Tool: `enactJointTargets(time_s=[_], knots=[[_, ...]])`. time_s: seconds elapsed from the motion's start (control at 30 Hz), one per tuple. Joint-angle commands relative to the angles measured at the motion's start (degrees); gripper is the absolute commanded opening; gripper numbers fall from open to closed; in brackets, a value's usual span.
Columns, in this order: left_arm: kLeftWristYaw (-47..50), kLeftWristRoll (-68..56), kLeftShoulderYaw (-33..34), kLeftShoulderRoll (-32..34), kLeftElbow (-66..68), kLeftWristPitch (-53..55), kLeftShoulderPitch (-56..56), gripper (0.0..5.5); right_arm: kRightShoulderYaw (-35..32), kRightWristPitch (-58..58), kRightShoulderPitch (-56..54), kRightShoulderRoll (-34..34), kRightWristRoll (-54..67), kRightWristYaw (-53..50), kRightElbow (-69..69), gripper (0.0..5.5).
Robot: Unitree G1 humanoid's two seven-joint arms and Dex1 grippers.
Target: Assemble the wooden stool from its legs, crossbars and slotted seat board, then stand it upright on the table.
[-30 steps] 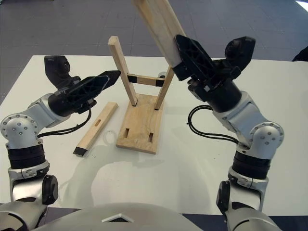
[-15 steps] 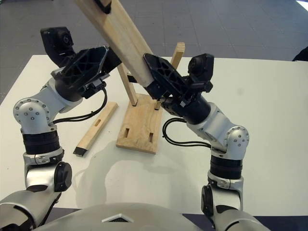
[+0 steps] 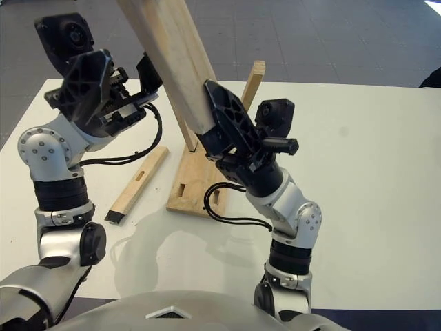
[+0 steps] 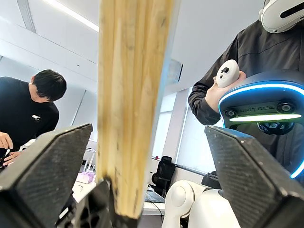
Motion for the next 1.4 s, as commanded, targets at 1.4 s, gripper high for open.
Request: enactJointTargets(time_s=[1.4], knots=[[-4.2, 3.0, -0.8, -2.1, 2.6, -0.2, -3.5, 2.18, 0.4, -1.0, -0.5, -1.7, 0.5, -3.1, 0.1, 2.09]])
